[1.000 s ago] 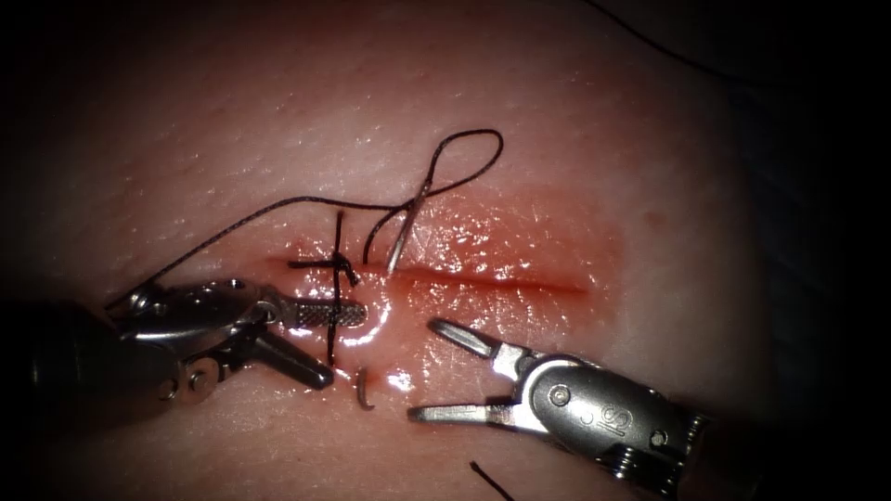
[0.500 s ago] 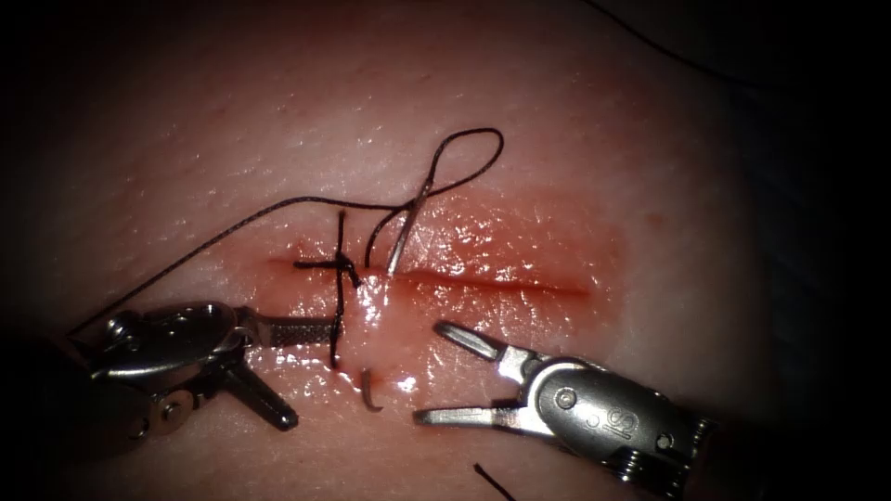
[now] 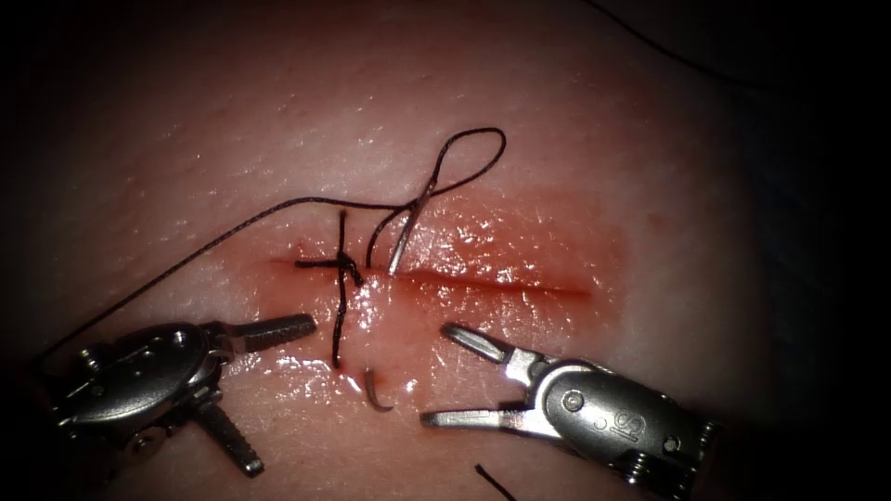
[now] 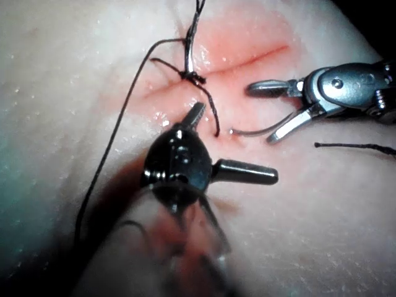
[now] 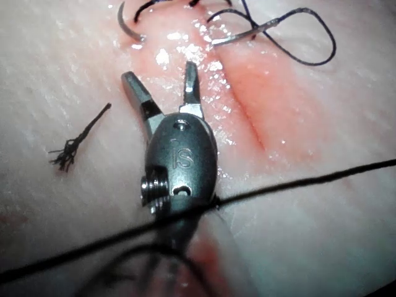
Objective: Wound Closure
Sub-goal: Use the left gripper to pull the needle through the tissue
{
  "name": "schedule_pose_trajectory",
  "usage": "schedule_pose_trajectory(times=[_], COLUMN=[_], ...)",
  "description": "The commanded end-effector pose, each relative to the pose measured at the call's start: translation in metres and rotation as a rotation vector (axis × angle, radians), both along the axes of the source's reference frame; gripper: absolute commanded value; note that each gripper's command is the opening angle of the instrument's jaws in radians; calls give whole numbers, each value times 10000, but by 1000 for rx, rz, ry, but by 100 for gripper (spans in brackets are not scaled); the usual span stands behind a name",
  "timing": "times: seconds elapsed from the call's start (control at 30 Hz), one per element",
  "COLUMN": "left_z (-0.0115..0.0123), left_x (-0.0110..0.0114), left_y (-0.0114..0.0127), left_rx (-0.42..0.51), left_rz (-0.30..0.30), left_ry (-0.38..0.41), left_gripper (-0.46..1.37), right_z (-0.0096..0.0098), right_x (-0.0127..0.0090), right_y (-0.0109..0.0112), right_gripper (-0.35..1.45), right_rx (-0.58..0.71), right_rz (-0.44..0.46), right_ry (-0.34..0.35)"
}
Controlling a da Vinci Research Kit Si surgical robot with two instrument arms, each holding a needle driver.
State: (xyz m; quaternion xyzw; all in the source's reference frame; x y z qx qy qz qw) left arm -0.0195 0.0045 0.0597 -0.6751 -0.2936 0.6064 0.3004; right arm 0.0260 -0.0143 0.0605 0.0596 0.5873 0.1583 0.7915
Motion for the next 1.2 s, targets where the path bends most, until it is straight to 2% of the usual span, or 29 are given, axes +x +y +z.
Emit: schedule_pose_trajectory(times=[0.03, 0.13, 0.17, 0.2, 0.4, 0.43, 0.57, 0.77, 0.9, 1.07, 1.2], left_z=[0, -7, -13, -16, -30, -32, -31, -17, -2, 15, 25], left_x=[1, 0, -1, -1, -11, -16, -25, -42, -49, -51, -53], left_y=[-1, -3, -1, -1, -1, -1, -1, 1, 2, 5, 4], left_rx=[-22, -107, -174, -197, -367, -412, -468, -570, -573, -573, -574], left_rz=[-8, -29, -37, -39, -15, -16, -24, 64, 83, 117, 144], left_ry=[9, 29, 67, 82, 212, 238, 293, 434, 487, 513, 532], left_gripper=[126, 123, 122, 120, 121, 116, 95, 93, 93, 102, 102], right_z=[1, 2, 3, 3, 3, 3, 3, 2, 1, 1, 2], right_x=[0, -3, -6, -7, -11, -11, -12, -13, -15, -16, -17], right_y=[0, 0, 0, 0, 1, 1, 1, 0, -1, -5, -9], right_gripper=[101, 101, 101, 101, 101, 101, 101, 101, 101, 102, 102], right_rx=[0, -1, -1, -1, -1, -1, -1, -1, -2, 1, 4], right_rz=[-4, -6, -7, -8, -9, -9, -9, -10, -11, -8, -7], right_ry=[1, 2, 3, 3, 3, 3, 3, 3, 4, 7, 7])
